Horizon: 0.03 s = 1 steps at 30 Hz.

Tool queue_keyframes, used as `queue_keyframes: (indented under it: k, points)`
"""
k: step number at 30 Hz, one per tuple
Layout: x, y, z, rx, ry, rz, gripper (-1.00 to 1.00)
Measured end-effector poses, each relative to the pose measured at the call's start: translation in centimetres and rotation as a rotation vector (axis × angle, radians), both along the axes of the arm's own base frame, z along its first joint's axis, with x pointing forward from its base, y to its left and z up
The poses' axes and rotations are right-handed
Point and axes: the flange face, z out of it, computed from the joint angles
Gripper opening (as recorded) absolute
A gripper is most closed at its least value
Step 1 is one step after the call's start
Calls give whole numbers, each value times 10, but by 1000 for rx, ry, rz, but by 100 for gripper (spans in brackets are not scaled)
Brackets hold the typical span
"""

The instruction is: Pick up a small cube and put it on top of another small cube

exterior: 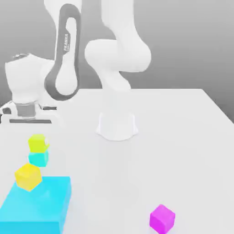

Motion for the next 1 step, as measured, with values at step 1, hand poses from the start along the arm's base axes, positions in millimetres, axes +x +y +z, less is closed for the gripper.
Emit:
queue_keyframes:
  k: [1]
  points:
    - [-2, -1, -2, -9, 4, -2, 100]
